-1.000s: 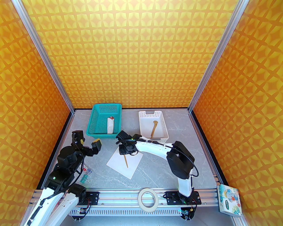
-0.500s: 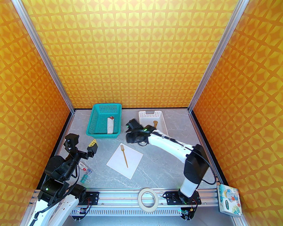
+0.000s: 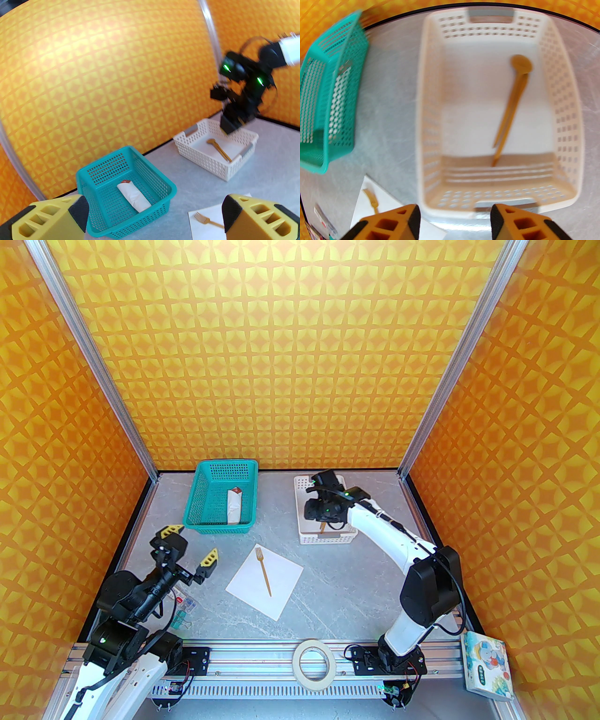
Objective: Place the utensils on the paper napkin and roll it up
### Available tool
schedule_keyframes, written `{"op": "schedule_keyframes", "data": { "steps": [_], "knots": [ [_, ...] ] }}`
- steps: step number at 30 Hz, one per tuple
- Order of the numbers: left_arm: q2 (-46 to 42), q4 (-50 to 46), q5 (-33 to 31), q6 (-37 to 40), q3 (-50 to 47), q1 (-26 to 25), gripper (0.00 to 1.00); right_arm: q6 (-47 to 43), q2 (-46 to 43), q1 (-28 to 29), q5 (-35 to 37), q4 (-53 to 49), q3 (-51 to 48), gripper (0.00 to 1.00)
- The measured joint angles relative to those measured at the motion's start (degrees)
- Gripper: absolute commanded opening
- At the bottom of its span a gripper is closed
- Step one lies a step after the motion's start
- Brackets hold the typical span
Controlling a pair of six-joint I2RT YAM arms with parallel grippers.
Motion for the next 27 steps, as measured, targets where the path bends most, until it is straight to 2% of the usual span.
{"op": "schedule_keyframes", "data": {
  "steps": [7,15,27],
  "knots": [
    [0.0,-0.2,1.3,1.7,-0.6,0.0,0.99,-0.4,6.9,-4.2,-0.2,0.0,2.0,0.56],
    [0.0,-0.8,2.0,2.1,-0.6,0.0,0.99,-0.5,16.7,-7.5,-1.2,0.0,6.3,0.49],
    [1.3,-1.6,2.2,2.1,-0.6,0.0,0.99,-0.6,24.3,-8.9,-2.2,0.0,10.9,0.39]
  ]
}}
